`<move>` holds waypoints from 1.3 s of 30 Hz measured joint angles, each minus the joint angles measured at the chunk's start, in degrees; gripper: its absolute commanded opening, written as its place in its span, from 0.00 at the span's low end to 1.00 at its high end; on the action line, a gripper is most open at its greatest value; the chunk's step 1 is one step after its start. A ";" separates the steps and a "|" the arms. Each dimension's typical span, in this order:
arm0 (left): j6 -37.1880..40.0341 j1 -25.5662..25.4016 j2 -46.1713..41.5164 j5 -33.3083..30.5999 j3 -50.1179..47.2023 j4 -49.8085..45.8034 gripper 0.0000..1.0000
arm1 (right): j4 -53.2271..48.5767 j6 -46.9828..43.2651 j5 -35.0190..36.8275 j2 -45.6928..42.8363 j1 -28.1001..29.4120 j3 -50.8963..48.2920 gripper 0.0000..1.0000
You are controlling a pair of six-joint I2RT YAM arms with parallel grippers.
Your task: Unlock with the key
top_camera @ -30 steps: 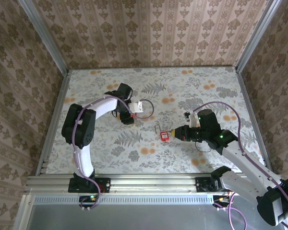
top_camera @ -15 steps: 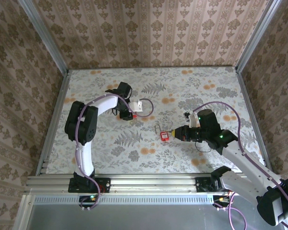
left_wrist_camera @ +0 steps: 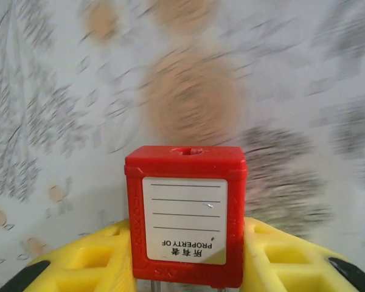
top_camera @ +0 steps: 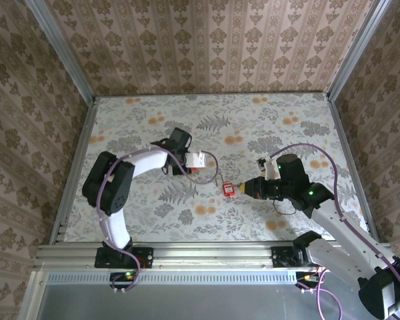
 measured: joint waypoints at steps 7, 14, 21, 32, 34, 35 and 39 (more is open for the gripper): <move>-1.64 -8.68 -15.85 4.28 -9.35 4.00 0.00 | 1.14 2.34 -0.07 0.00 2.84 -0.02 0.00; -2.40 -14.56 -20.98 6.84 -9.79 3.54 0.00 | 3.34 3.45 3.91 0.79 9.68 -0.83 0.00; -2.82 -17.09 -23.34 8.76 -9.84 1.31 0.00 | 3.80 3.13 7.15 0.79 10.45 -1.31 0.00; -2.80 -20.13 -23.39 9.11 -9.84 -0.85 0.00 | 3.76 2.10 9.73 2.43 10.51 -1.42 0.00; -2.82 -20.13 -23.39 9.11 -9.84 -0.85 0.00 | 3.78 2.12 9.97 2.67 10.51 -1.60 0.00; -2.80 -20.11 -23.39 9.09 -9.84 -0.85 0.00 | 3.80 2.12 10.05 2.67 10.51 -1.73 0.00; -2.82 -20.13 -23.39 9.09 -9.84 -0.87 0.00 | 3.98 2.21 10.16 2.67 10.51 -2.69 0.00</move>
